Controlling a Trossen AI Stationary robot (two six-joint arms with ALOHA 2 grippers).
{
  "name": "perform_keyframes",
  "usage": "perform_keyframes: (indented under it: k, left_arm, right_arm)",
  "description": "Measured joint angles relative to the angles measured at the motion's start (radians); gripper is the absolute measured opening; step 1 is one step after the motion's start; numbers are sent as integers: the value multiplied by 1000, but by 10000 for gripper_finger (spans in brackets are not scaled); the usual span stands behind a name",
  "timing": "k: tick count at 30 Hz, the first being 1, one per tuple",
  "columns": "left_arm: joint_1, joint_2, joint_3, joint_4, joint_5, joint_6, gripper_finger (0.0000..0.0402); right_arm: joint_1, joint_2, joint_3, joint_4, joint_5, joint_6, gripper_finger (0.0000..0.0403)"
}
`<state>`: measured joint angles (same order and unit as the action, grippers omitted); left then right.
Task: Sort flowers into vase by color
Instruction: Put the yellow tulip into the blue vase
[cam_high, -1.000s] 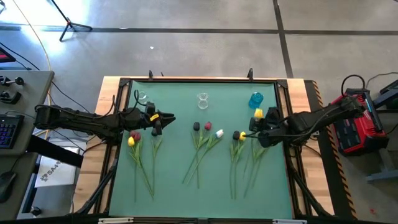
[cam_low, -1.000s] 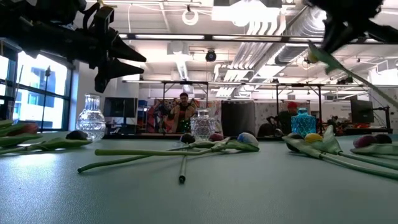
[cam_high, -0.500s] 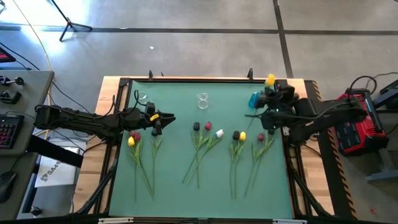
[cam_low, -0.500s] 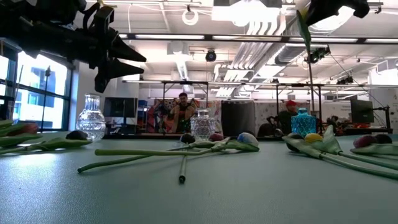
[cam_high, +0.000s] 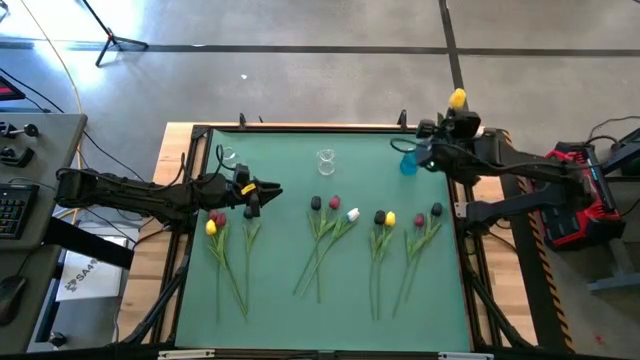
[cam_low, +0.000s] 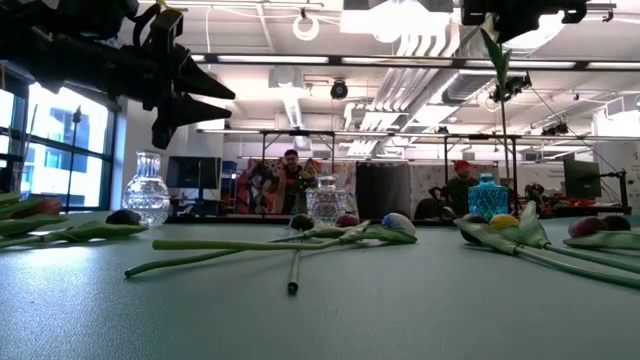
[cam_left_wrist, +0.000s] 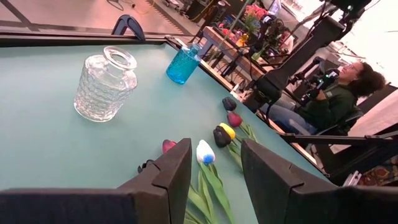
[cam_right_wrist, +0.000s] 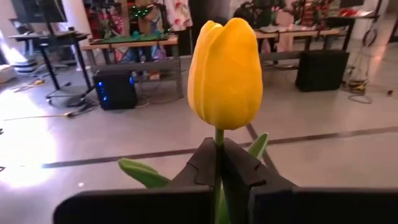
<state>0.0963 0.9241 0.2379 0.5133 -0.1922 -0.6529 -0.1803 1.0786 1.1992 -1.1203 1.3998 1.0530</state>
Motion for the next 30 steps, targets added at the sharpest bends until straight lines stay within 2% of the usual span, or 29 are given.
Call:
perform_keyframes:
  k: [7, 11, 18, 30]
  left_arm:
    - [0, 0, 0, -1, -2, 1, 129]
    - [0, 0, 0, -1, -8, 3, 129]
    - [0, 0, 0, -40, -9, 2, 129]
    - [0, 0, 0, -51, -9, 20, 129]
  right_arm:
    - [-84, 0, 0, 353, 7, -411, 0]
    - [-141, 0, 0, 488, -45, -550, 0]
    - [-224, 1, -2, 508, -144, -557, 0]
    - [-235, 37, -2, 549, -163, -562, 0]
